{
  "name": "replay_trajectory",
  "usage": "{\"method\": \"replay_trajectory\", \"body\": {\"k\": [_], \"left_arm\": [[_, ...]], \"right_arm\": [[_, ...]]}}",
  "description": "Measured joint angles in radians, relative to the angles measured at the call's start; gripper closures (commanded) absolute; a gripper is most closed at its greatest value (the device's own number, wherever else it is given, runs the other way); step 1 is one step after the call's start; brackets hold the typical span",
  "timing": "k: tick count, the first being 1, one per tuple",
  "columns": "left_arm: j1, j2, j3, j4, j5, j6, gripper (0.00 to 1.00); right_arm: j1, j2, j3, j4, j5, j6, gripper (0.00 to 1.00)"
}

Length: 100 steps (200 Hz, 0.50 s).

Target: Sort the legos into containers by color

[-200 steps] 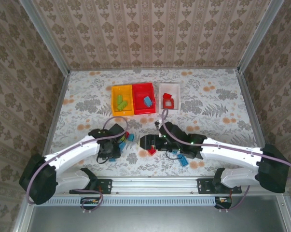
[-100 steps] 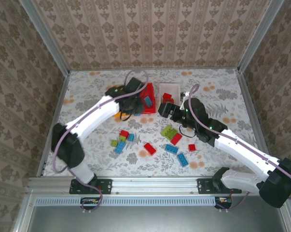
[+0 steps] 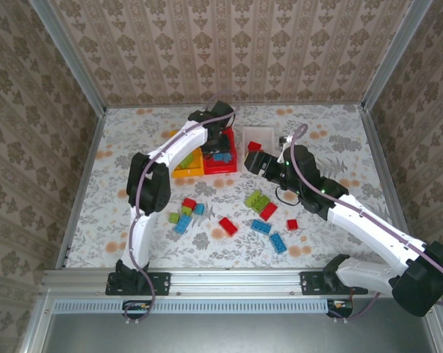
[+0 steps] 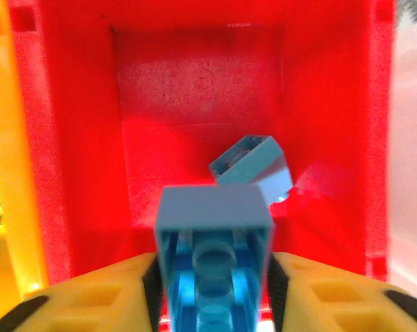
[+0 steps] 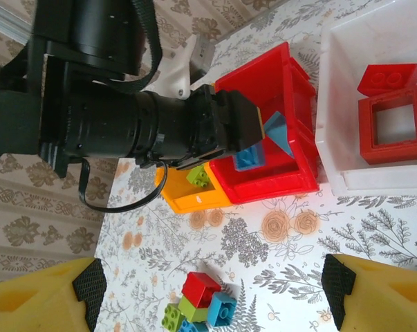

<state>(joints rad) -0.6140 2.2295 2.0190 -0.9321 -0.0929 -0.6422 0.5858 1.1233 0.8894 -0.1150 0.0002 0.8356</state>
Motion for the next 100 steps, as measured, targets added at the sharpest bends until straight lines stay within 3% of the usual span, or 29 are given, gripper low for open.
{"method": "replay_trajectory", "body": {"k": [21,63,100], "left_arm": [[-0.002,0.004,0.002,-0.020,0.004,0.000,0.40],[-0.018,-0.034,0.011,-0.026,0.002,0.000,0.40],[-0.069,-0.241,-0.074,0.007,-0.018,0.000,0.38]], "right_arm": [[-0.001,0.000,0.000,-0.025,0.000,-0.004,0.16],[-0.003,0.000,-0.001,-0.118,0.019,-0.026,0.18],[-0.004,0.000,0.002,-0.328,0.122,-0.008,0.22]]}}
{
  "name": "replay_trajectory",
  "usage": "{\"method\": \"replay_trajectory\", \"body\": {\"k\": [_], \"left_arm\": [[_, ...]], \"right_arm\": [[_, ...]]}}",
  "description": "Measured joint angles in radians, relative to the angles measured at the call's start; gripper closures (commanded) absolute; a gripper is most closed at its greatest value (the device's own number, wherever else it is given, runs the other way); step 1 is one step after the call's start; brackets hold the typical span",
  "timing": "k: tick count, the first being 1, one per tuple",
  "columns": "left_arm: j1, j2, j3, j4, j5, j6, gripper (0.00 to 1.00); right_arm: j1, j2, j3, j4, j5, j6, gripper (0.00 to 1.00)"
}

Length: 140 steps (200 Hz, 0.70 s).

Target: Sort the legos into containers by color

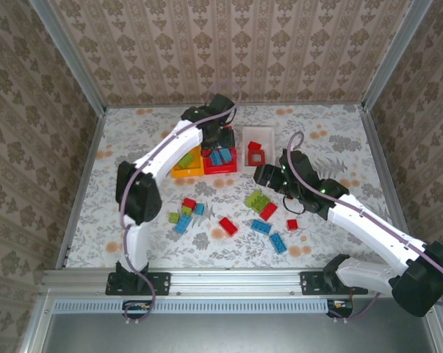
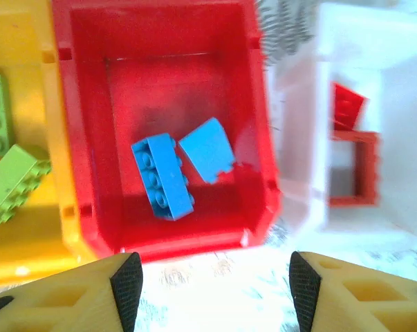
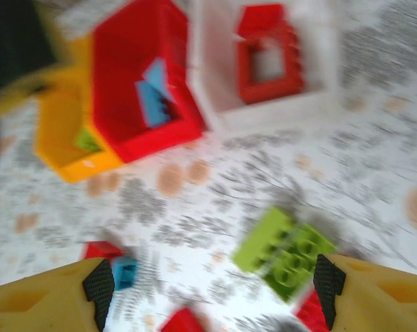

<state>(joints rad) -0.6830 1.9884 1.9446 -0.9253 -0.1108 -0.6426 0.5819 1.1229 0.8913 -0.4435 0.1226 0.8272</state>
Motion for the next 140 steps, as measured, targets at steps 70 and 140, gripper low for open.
{"method": "replay_trajectory", "body": {"k": [70,140], "left_arm": [[-0.351,-0.500,-0.579,0.299,-0.011,-0.020,0.31],[-0.608,-0.589,-0.882,0.477,-0.055,-0.175,0.30]], "right_arm": [[0.000,-0.089,-0.172,-0.302,0.085,0.111,0.18],[-0.009,0.094,-0.231,-0.288,0.050,0.071,0.25]]}}
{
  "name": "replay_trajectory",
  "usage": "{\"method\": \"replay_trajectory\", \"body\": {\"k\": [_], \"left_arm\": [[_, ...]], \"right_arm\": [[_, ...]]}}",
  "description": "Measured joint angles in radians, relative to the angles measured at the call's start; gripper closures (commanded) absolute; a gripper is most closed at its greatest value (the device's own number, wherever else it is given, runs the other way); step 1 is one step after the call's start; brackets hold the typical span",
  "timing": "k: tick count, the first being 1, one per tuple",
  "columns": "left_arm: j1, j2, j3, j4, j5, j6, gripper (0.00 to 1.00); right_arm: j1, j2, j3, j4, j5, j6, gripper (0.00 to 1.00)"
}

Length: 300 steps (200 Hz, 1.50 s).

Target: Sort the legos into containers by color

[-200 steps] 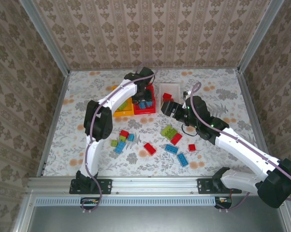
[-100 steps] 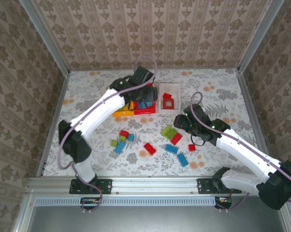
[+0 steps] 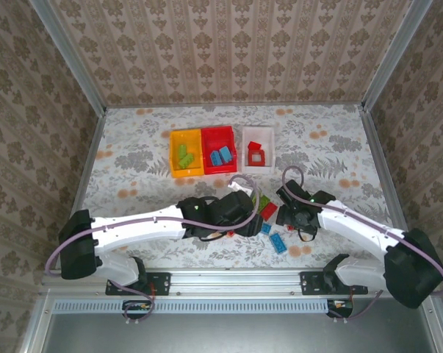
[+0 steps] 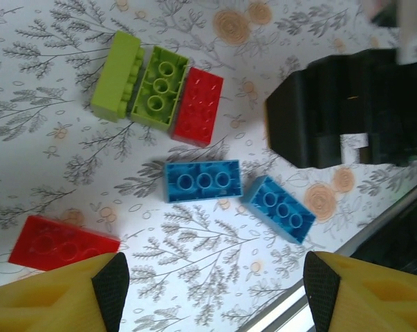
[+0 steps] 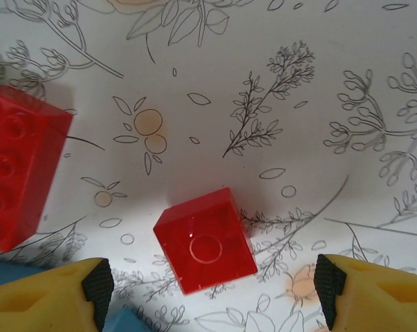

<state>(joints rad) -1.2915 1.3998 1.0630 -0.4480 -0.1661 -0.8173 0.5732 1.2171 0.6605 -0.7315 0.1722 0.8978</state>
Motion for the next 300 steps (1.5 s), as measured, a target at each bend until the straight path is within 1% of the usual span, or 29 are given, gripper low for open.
{"method": "replay_trajectory", "body": {"k": [20,52,79,104,116,141,155,174,196,236,263,286,300], "left_arm": [[-0.004,-0.013,-0.002,0.021,-0.019,-0.023,0.30],[-0.004,-0.023,0.000,0.029,-0.045,-0.028,0.30],[-0.004,-0.026,0.005,0.029,-0.059,-0.028,0.31],[-0.004,-0.049,0.005,0.026,-0.080,-0.028,0.31],[-0.004,-0.071,0.005,0.018,-0.097,-0.028,0.31],[0.003,-0.139,0.013,-0.018,-0.145,-0.027,0.31],[0.022,-0.180,0.030,-0.046,-0.167,-0.025,0.32],[0.080,-0.222,0.060,-0.077,-0.187,-0.020,0.32],[0.143,-0.239,0.088,-0.103,-0.202,-0.013,0.32],[0.183,-0.234,0.098,-0.104,-0.194,0.011,0.31],[0.232,-0.199,0.100,-0.063,-0.142,0.043,0.30],[0.275,-0.142,0.130,-0.021,-0.090,0.082,0.29],[0.298,-0.101,0.173,-0.004,-0.060,0.103,0.29]], "right_arm": [[-0.006,0.055,0.000,0.021,-0.004,-0.013,0.31],[-0.026,0.101,0.000,0.059,-0.017,-0.032,0.39],[-0.048,0.154,0.000,0.093,-0.035,-0.046,0.56],[-0.054,0.159,0.001,0.108,-0.043,-0.061,0.73],[-0.053,0.154,0.004,0.108,-0.042,-0.068,0.77],[-0.034,0.120,0.048,0.086,-0.013,-0.090,0.77],[-0.024,0.109,0.128,0.077,-0.003,-0.116,0.77],[-0.026,0.141,0.277,0.085,-0.001,-0.155,0.78],[-0.043,0.265,0.463,0.119,0.001,-0.200,0.79],[-0.108,0.544,0.769,0.135,0.008,-0.264,0.79],[-0.156,0.717,0.944,0.134,0.020,-0.300,0.79],[-0.180,0.829,1.058,0.129,0.032,-0.335,0.78],[-0.192,0.888,1.127,0.116,0.043,-0.355,0.74]]}}
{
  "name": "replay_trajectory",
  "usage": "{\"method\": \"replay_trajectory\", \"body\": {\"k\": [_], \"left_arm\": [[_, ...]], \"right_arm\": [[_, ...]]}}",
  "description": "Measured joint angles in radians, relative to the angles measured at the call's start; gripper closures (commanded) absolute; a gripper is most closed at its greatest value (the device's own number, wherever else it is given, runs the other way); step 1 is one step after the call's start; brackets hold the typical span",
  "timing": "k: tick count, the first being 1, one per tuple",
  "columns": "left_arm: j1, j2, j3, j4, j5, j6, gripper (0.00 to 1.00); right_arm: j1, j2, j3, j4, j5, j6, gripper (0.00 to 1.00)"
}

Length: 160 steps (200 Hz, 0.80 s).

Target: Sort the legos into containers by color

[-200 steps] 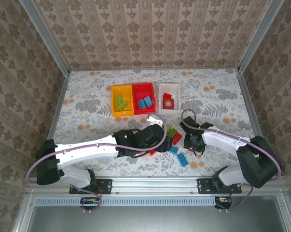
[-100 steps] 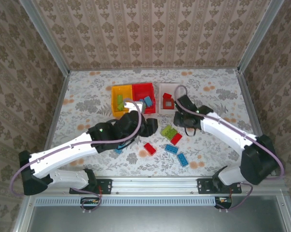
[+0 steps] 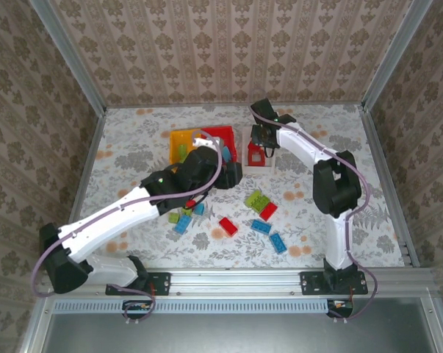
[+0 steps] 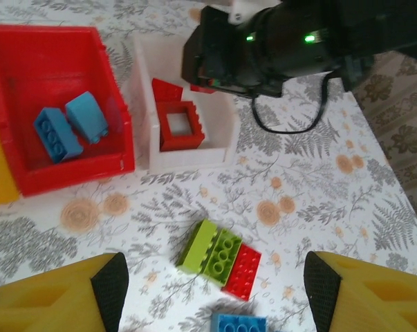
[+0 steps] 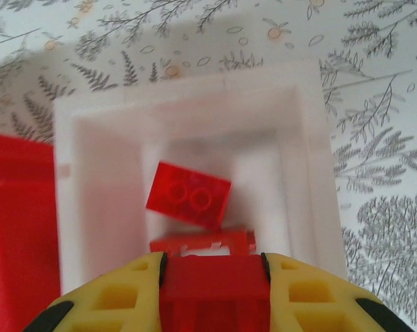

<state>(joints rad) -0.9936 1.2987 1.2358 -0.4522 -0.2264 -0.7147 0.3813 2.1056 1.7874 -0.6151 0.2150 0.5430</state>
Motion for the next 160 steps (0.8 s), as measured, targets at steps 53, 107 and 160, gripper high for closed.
{"method": "replay_trajectory", "body": {"k": [53,107,160], "left_arm": [[0.046,0.055,0.057,0.043,0.052,0.024,0.29],[0.051,0.003,-0.018,-0.032,0.021,-0.004,0.29],[0.169,-0.186,-0.224,-0.264,-0.021,-0.117,0.24]], "right_arm": [[-0.003,0.131,0.185,-0.068,0.043,-0.037,0.51],[0.012,0.131,0.229,-0.109,0.050,-0.065,0.36],[0.149,-0.197,-0.018,0.000,0.037,-0.139,0.30]]}}
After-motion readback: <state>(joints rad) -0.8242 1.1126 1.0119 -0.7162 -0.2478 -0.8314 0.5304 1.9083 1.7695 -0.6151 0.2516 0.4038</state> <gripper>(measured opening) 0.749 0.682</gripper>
